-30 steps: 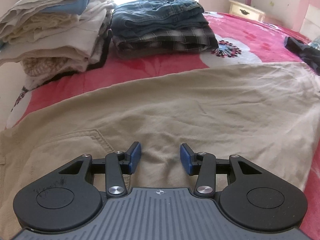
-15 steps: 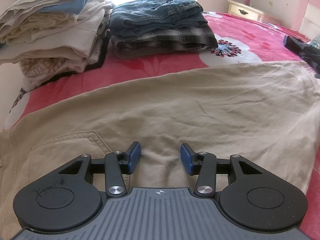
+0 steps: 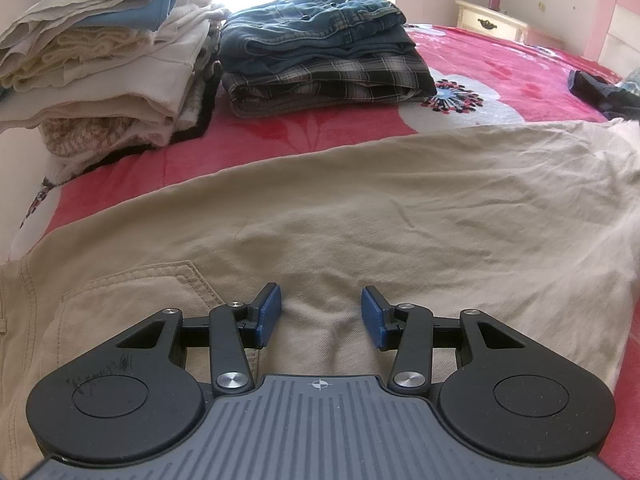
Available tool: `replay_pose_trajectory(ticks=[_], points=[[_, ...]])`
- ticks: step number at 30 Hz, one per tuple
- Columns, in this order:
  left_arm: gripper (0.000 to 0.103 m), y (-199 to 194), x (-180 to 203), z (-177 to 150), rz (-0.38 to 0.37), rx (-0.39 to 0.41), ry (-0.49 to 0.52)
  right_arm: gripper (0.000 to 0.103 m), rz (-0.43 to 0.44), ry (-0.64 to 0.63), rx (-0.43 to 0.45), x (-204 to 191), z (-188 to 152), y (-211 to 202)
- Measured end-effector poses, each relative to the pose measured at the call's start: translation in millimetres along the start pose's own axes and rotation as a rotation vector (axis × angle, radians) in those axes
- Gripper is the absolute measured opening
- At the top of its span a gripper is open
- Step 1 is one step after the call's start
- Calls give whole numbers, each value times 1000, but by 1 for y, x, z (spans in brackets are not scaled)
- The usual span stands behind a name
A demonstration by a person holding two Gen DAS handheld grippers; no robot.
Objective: Fold clothes
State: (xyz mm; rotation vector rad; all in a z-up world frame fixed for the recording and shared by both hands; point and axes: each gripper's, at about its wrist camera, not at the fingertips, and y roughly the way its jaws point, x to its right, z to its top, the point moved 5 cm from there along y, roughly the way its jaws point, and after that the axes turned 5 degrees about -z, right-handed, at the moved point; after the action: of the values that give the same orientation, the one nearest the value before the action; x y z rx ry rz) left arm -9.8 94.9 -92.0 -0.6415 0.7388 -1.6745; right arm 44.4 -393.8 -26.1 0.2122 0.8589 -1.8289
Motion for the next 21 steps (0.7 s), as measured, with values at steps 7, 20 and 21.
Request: replay_pose_trajectory(ticks=[7,20,21], points=[[45,0,1,0,3,1,-3,6,128,-174,12,-60,-7,-23],[45,1,1,-1,6,7,-11,6,299,-291,-62,-129,-35,-37],[45,1,1,-2,6,8,-12,6,309,-294,-68,-132,-36,-38]])
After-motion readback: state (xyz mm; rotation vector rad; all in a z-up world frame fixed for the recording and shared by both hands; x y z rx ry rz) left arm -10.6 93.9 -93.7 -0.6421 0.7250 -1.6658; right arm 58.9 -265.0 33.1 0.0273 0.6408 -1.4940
